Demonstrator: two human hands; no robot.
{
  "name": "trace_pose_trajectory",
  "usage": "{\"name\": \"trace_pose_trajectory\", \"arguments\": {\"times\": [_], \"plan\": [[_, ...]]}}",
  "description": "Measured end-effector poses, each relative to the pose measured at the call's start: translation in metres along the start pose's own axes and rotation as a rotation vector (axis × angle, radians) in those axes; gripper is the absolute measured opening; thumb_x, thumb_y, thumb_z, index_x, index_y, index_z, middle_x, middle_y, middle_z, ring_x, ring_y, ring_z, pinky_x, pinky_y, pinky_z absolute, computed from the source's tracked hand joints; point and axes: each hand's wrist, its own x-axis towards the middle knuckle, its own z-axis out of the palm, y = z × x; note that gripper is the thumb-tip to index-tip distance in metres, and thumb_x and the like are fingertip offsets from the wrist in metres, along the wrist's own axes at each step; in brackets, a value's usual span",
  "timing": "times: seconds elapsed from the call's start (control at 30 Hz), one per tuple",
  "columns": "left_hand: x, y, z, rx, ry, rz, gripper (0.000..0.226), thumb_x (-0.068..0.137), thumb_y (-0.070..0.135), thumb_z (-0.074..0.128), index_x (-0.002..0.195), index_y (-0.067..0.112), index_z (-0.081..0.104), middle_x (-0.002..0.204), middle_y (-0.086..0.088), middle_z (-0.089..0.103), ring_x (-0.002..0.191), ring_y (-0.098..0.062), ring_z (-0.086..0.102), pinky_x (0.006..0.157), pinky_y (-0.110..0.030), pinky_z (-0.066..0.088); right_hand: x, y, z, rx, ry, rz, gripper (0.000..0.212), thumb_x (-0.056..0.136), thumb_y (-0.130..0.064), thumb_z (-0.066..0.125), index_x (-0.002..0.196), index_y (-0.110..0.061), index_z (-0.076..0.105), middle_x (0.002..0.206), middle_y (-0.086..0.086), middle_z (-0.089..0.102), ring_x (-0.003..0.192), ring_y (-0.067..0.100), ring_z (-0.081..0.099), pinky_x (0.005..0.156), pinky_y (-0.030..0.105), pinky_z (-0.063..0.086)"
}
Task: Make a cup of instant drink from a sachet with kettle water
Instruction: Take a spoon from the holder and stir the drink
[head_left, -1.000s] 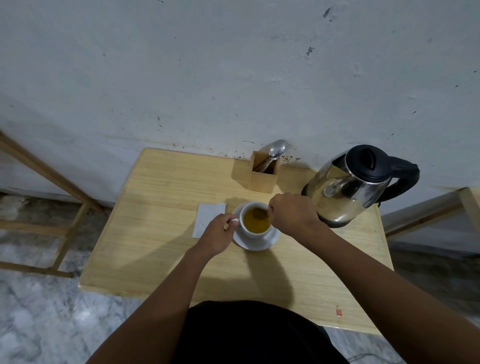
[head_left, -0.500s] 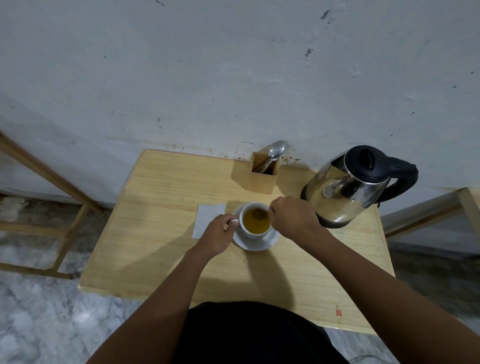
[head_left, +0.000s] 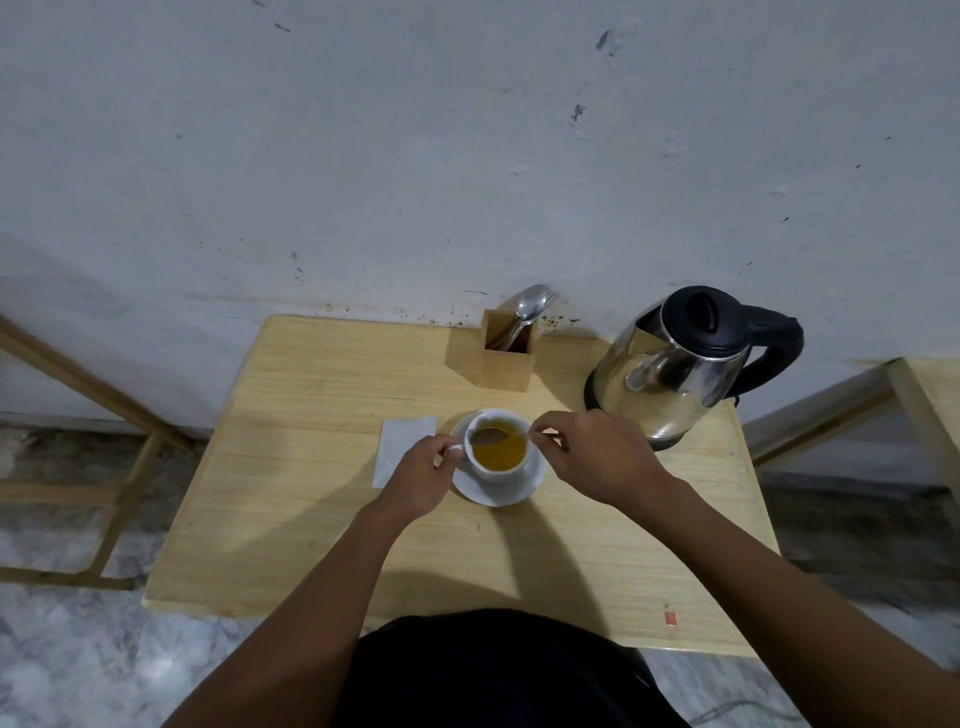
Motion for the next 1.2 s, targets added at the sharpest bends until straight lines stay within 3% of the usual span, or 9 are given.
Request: {"name": "trace_pose_trajectory", "arguments": {"times": [0.2, 0.67, 0.9, 1.07, 1.2], "plan": [[0.000, 0.002, -0.001, 0.022, 0.014, 0.030, 0.023, 0.098, 0.027, 0.045, 0.104, 0.014, 0.064, 0.099, 0.000, 0.063, 0.092, -0.013, 0.055, 0.070, -0.013, 0.036, -0.019, 0.011, 0.011, 0.095, 0.107, 0.052, 0.022, 0.096, -0.044, 0.049, 0.109, -0.038, 0.066, 0.074, -0.007, 0.073, 0.071, 0.015, 0.067, 0.055, 0.027, 0.041], [0.000, 0.005, 0.000, 0.025, 0.026, 0.027, 0.023, 0.098, 0.024, 0.046, 0.104, 0.012, 0.063, 0.100, -0.002, 0.064, 0.091, -0.014, 0.055, 0.069, -0.011, 0.036, -0.037, 0.007, 0.037, 0.275, 0.134, 0.289, 0.022, 0.097, -0.045, 0.047, 0.106, -0.038, 0.066, 0.080, -0.009, 0.074, 0.078, 0.017, 0.067, 0.058, 0.027, 0.041], [-0.001, 0.006, 0.001, 0.024, 0.041, 0.019, 0.023, 0.098, 0.023, 0.045, 0.106, 0.011, 0.063, 0.102, -0.002, 0.064, 0.094, -0.015, 0.054, 0.071, -0.011, 0.036, -0.036, 0.008, 0.038, 0.325, 0.144, 0.364, 0.020, 0.096, -0.045, 0.047, 0.104, -0.039, 0.065, 0.068, -0.012, 0.063, 0.075, 0.017, 0.065, 0.058, 0.027, 0.037], [0.000, 0.004, 0.002, 0.020, 0.036, 0.007, 0.023, 0.098, 0.024, 0.044, 0.106, 0.012, 0.063, 0.105, -0.005, 0.065, 0.095, -0.016, 0.056, 0.073, -0.020, 0.037, -0.038, 0.007, 0.037, 0.364, 0.166, 0.381, 0.020, 0.096, -0.044, 0.048, 0.104, -0.038, 0.066, 0.071, -0.011, 0.066, 0.078, 0.015, 0.066, 0.061, 0.027, 0.038], [0.000, 0.004, 0.003, 0.029, 0.040, 0.010, 0.024, 0.098, 0.024, 0.044, 0.106, 0.011, 0.063, 0.105, -0.007, 0.066, 0.097, -0.019, 0.057, 0.078, -0.024, 0.037, -0.041, 0.007, 0.035, 0.380, 0.186, 0.398, 0.022, 0.097, -0.045, 0.048, 0.107, -0.038, 0.066, 0.086, -0.009, 0.074, 0.086, 0.016, 0.067, 0.064, 0.028, 0.040]]}}
